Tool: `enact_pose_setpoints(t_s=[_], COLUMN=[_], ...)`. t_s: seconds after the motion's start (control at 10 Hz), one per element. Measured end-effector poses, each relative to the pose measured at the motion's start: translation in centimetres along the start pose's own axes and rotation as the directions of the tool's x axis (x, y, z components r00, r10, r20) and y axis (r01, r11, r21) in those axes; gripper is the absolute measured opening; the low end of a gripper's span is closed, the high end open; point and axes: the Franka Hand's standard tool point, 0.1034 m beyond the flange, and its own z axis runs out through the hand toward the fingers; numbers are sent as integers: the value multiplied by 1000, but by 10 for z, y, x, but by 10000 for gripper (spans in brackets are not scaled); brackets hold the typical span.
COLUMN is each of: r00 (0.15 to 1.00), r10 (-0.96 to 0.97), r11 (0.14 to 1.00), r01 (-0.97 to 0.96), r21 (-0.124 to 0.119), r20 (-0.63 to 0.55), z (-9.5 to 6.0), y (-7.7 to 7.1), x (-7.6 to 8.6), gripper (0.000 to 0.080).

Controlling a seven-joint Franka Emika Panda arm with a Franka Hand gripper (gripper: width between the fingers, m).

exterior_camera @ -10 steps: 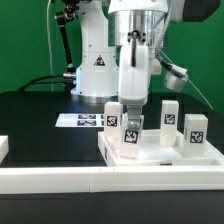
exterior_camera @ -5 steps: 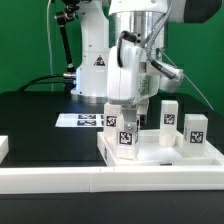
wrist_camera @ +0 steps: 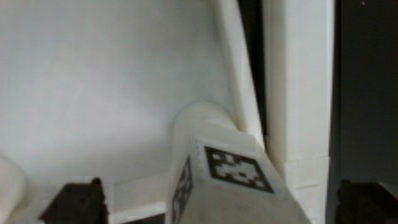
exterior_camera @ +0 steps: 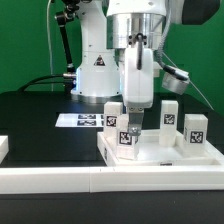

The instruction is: Assemble square table

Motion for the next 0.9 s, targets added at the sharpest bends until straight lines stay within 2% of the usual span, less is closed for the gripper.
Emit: enact_pose_setpoints(t_s=[0.3, 0.5, 0.7, 0.8, 0.9], r00=[976, 926, 831, 809, 741], r10=[-218, -379, -557, -588, -672], r11=[976, 926, 831, 809, 741], r01=[218, 379, 557, 588, 672], r21=[-1, -1, -1, -1, -5], r20=[0, 0, -1, 0, -2], z=[0, 0, 0, 0, 0], y=[0, 0, 0, 0, 0], x=[-2, -1, 0, -1, -2], gripper=[649, 649, 649, 649, 649])
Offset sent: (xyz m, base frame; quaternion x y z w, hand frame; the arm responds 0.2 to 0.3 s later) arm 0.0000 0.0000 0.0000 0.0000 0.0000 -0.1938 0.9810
